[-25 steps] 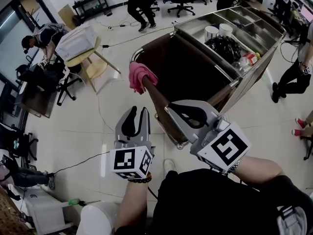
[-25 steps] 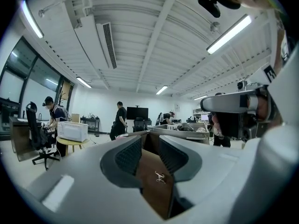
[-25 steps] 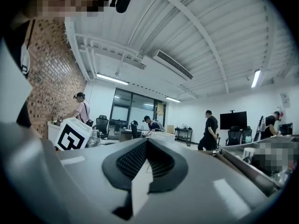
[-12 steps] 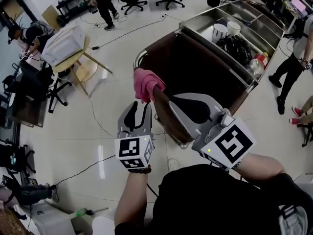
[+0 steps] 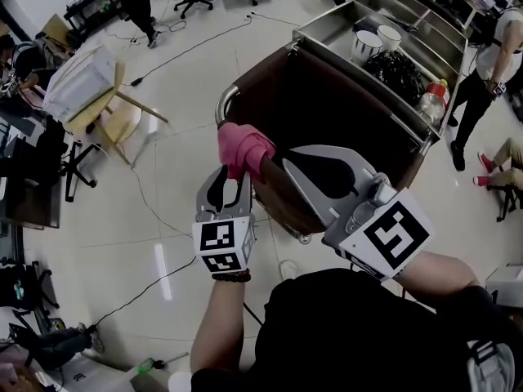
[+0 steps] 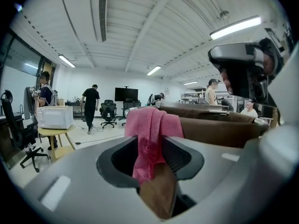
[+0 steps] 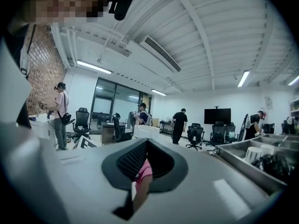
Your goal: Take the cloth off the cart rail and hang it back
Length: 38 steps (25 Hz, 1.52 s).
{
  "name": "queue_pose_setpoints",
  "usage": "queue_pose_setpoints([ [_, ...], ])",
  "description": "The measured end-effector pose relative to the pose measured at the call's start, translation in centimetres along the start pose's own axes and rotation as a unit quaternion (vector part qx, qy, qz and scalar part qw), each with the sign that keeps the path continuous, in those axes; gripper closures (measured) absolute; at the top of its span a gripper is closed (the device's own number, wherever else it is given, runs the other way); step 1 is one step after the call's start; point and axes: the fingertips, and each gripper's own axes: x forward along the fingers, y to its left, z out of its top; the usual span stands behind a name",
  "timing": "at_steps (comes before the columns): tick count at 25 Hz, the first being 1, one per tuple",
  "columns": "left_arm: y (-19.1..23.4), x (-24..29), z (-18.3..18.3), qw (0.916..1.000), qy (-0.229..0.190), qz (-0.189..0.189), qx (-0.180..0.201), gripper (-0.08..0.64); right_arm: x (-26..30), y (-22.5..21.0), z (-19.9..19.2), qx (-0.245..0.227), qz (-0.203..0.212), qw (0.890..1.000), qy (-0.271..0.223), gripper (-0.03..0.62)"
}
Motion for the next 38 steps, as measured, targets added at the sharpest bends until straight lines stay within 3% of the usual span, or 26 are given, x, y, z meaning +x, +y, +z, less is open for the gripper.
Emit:
queue_pose_setpoints([
  [6, 1.2, 0.9, -0.5, 0.9999, 0.01, 0.0, -0.006, 0.42, 1.7, -0.7, 0.0, -0.016, -0.001, 1.0, -0.016, 0.592],
  [10, 1.4, 0.8, 0.0, 0.9999, -0.003, -0.004, -0.012, 0.5, 2.4, -0.7, -0.4, -0.015, 0.003, 1.0, -0.017, 0.592],
  [15, 1.4, -0.6, 1.0, 0.9995, -0.025, 0.0, -0.02, 0.525, 2.0, 0.5, -1.8, 0.024, -0.003, 0.999, 0.029, 0.592],
  [19, 1.1, -1.6, 2.4, 0.9989, -0.044, 0.002, -0.015, 0.531, 1.9, 1.0, -0.3, -0.007, 0.007, 1.0, -0.008, 0.592],
  [24, 0.7, -3.2, 4.3, 0.9978, -0.065, 0.006, -0.009, 0.534, 0.6, 1.7, -1.1, 0.041, -0.005, 0.998, 0.044, 0.592],
  [28, -0.7, -3.2, 5.4, 0.9958, -0.09, 0.016, -0.002, 0.535, -0.4, 0.7, -0.1, -0.017, 0.013, 0.999, -0.032, 0.592],
  [33, -2.7, -4.9, 8.4, 0.9923, -0.121, 0.027, 0.013, 0.535, -3.1, 0.6, 0.0, 0.011, 0.01, 1.0, -0.014, 0.592],
  [38, -5.6, -6.6, 11.4, 0.9893, -0.137, 0.044, 0.024, 0.537, -6.3, 0.0, 2.3, -0.015, 0.022, 0.998, -0.062, 0.592],
])
